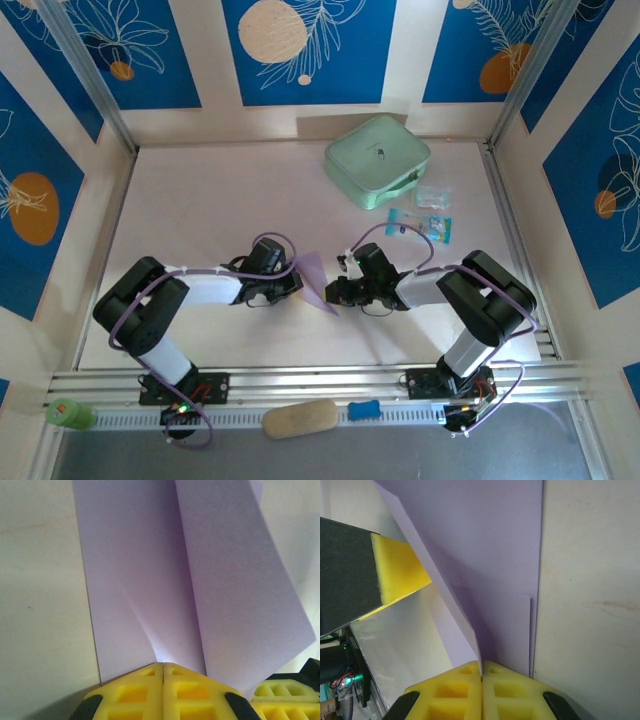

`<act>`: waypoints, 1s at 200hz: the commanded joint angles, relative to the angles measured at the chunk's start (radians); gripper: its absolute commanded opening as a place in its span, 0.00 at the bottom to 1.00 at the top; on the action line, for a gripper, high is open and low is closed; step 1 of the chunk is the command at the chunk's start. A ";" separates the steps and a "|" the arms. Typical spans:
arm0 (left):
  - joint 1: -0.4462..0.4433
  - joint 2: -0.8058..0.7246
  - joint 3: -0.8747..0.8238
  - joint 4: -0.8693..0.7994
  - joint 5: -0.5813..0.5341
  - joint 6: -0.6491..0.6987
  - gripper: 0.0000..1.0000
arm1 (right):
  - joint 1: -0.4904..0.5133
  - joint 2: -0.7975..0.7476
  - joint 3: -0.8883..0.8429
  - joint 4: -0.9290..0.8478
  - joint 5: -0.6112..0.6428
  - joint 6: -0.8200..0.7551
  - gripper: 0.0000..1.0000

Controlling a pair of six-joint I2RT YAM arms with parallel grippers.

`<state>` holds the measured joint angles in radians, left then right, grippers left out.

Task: Fold a paper plane with a square sheet of paper (pick it up from the middle)
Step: Fourth fold the wing at the center of the table.

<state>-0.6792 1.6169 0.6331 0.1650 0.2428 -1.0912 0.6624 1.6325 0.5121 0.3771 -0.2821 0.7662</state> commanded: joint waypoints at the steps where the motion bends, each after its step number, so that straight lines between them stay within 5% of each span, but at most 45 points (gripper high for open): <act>1: -0.006 0.023 -0.014 -0.058 -0.023 0.013 0.01 | -0.007 -0.020 -0.024 0.010 -0.023 0.026 0.07; 200: -0.006 0.015 0.025 -0.048 -0.003 0.045 0.04 | -0.055 0.047 -0.030 0.016 -0.096 0.089 0.06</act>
<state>-0.6796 1.6188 0.6376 0.1631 0.2466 -1.0748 0.6163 1.6524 0.4908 0.4210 -0.3634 0.8364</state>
